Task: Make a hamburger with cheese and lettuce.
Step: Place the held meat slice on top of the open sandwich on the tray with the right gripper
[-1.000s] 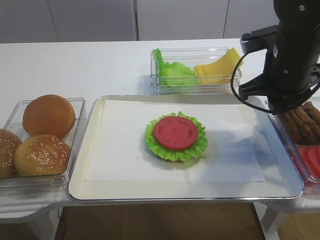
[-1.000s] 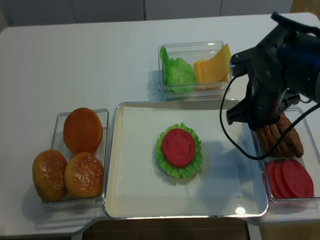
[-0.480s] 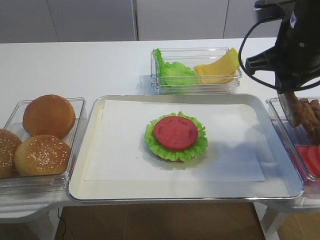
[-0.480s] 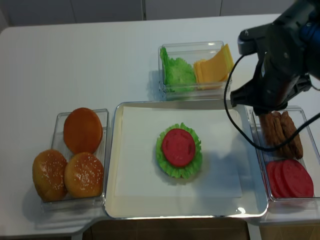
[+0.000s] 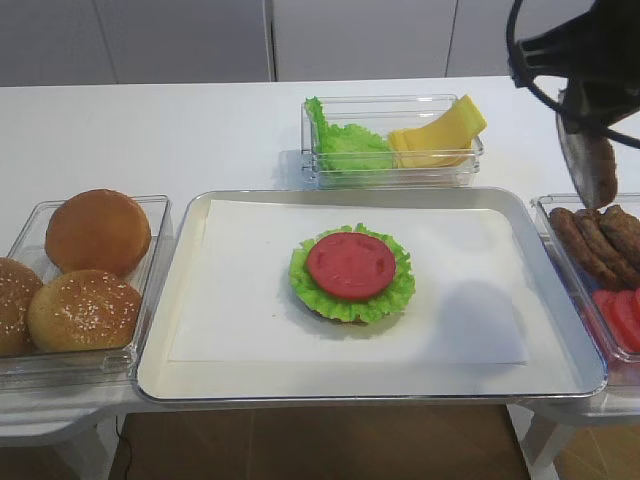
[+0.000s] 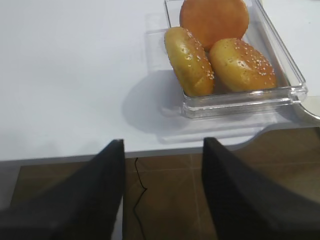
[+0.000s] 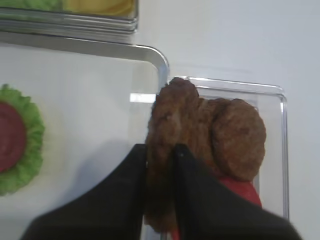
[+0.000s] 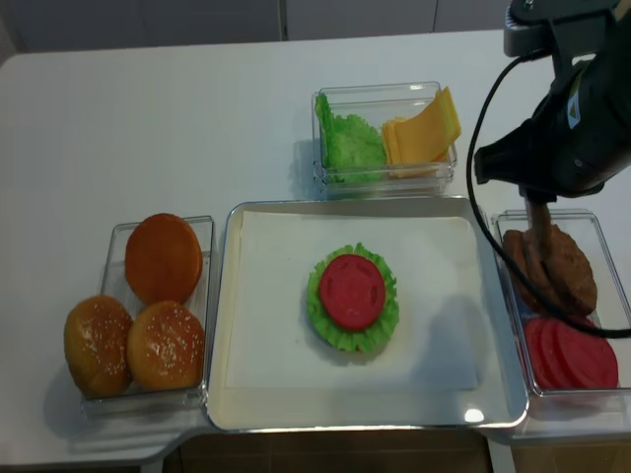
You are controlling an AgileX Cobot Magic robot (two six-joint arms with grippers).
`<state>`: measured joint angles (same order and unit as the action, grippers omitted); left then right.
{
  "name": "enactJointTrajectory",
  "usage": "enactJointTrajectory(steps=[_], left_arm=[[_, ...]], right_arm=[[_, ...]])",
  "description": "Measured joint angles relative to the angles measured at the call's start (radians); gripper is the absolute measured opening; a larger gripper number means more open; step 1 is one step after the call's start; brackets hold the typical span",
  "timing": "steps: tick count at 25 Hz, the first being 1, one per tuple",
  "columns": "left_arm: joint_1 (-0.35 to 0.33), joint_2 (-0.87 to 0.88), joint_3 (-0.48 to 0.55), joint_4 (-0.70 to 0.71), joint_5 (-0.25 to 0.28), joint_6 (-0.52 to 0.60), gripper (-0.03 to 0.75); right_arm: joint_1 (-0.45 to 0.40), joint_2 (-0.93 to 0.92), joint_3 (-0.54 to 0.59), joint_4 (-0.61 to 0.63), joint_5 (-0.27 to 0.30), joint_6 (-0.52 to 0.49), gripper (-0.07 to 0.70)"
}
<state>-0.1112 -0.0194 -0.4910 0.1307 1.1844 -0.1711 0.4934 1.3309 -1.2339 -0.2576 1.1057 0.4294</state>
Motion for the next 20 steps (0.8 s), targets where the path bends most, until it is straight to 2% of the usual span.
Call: enactJointTrajectory(steps=[10, 20], left_arm=[[0.0, 0.0, 0.0, 0.0, 0.0, 0.0, 0.369], [0.0, 0.0, 0.0, 0.0, 0.0, 0.0, 0.37]], right_arm=[[0.239, 0.028, -0.002, -0.045, -0.008, 0.104, 0.12], [0.336, 0.222, -0.127, -0.089, -0.037, 0.13, 0.12]])
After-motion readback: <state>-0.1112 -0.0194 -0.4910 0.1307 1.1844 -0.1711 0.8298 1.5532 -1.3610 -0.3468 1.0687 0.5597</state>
